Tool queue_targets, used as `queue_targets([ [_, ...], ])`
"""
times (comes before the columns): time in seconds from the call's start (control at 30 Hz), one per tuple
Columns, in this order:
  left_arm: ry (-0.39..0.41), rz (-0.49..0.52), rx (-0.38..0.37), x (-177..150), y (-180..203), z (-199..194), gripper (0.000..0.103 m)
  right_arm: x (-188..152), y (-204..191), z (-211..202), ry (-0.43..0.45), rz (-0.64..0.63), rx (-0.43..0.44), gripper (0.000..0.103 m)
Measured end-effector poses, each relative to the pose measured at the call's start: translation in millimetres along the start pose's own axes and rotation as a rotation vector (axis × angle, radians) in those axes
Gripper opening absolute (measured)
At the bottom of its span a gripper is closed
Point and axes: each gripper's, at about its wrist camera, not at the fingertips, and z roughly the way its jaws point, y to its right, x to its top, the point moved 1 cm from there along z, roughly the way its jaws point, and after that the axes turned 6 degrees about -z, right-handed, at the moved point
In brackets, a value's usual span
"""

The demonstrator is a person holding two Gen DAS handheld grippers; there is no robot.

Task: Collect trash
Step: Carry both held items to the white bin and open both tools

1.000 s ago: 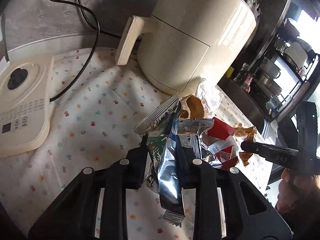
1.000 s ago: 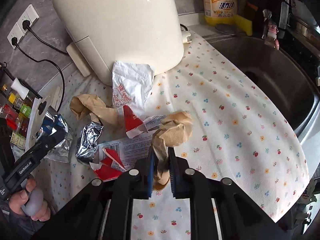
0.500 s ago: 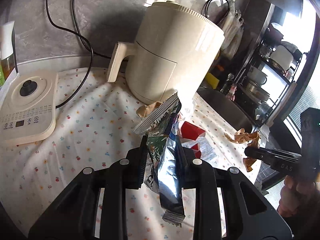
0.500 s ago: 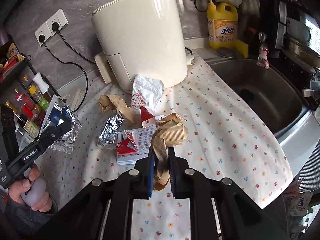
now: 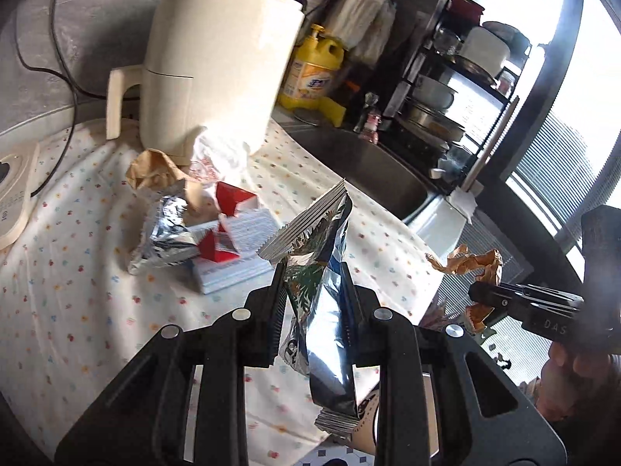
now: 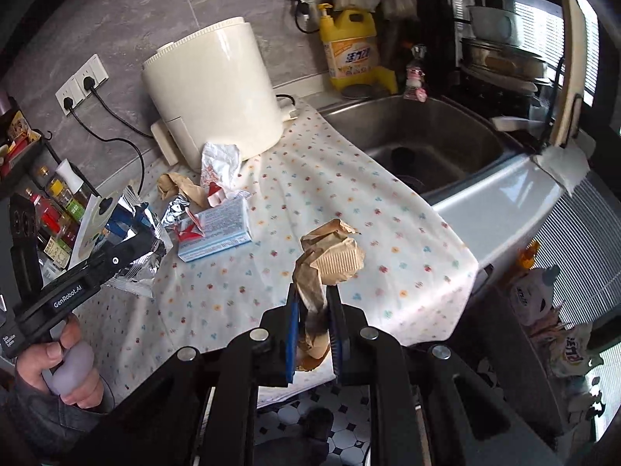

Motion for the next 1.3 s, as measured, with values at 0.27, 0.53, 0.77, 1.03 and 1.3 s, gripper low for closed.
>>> queue_targets([
  [0.27, -0.08, 0.076, -0.079, -32, 71, 22, 0.026, -47, 65, -37, -0.011, 0.101, -0.062, 0.015],
  [0.53, -0.169, 0.127, -0.109, -73, 124, 42, 0.026, -98, 111, -62, -0.043, 0.177, -0.088, 0.015],
  [0.77, -0.244, 0.143, -0.098, -115, 154, 56, 0.026, -138, 134, -68, -0.095, 0.192, -0.072, 0.015],
  [1.03, -0.304, 0.11, -0.066, -164, 171, 67, 0.026, -187, 146, -54, -0.209, 0.174, -0.023, 0.019],
  [1.3, -0.348, 0.075, -0.03, -204, 174, 74, 0.026, -229, 161, -44, -0.326, 0.162, -0.005, 0.066],
])
